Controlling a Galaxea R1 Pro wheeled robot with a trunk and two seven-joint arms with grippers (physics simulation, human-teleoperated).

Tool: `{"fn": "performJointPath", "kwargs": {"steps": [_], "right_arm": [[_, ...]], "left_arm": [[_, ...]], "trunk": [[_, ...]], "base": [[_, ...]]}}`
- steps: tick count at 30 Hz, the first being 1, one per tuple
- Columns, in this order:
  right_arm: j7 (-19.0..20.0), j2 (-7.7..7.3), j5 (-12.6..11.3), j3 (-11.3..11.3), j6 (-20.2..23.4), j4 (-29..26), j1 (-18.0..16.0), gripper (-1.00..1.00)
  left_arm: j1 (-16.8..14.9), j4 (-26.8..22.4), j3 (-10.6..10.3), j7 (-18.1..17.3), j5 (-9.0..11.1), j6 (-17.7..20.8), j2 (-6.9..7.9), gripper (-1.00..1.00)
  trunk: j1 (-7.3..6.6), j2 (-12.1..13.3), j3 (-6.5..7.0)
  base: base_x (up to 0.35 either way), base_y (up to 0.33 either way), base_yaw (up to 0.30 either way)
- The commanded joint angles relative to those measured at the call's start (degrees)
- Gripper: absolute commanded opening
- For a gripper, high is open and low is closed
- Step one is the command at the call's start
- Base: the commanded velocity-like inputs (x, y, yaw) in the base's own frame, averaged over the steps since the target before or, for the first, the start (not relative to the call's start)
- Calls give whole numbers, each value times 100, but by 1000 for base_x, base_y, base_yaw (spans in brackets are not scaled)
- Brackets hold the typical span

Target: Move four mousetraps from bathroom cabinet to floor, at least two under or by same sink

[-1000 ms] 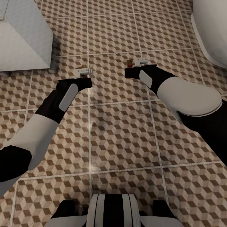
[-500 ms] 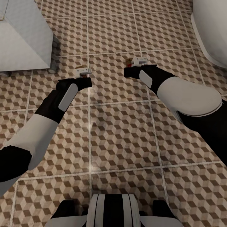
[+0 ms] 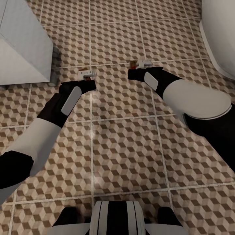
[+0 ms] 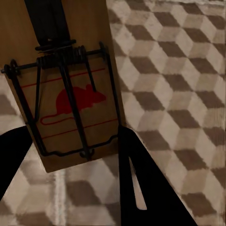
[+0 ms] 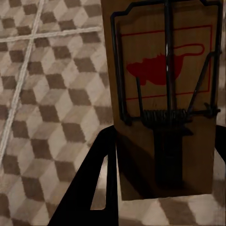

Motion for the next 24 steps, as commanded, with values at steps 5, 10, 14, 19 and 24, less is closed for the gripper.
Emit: {"fn": "performJointPath", "kwargs": {"steps": [5, 10, 14, 19, 24], "right_arm": [[19, 4, -44, 5, 41, 12, 0, -100], [17, 4, -42, 3, 74, 9, 0, -100], [-7, 4, -41, 0, 203, 9, 0, -100], [-10, 4, -39, 0, 202, 9, 0, -100], [-5, 4, -39, 5, 231, 3, 0, -100]], "left_arm": [[-3, 3, -26, 87, 60, 9, 6, -100], [-3, 12, -27, 186, 64, 9, -1, -100], [-5, 12, -27, 207, 65, 9, -7, -100], [-4, 33, -33, 219, 69, 9, -35, -100], [-2, 51, -36, 273, 78, 10, -68, -100]], "trunk": [[3, -1, -3], [3, -1, -3], [3, -1, -3], [3, -1, -3], [3, -1, -3]], "base": [[337, 0, 0], [338, -22, 0], [338, -72, 0], [338, -93, -40], [338, -90, -81]]}}
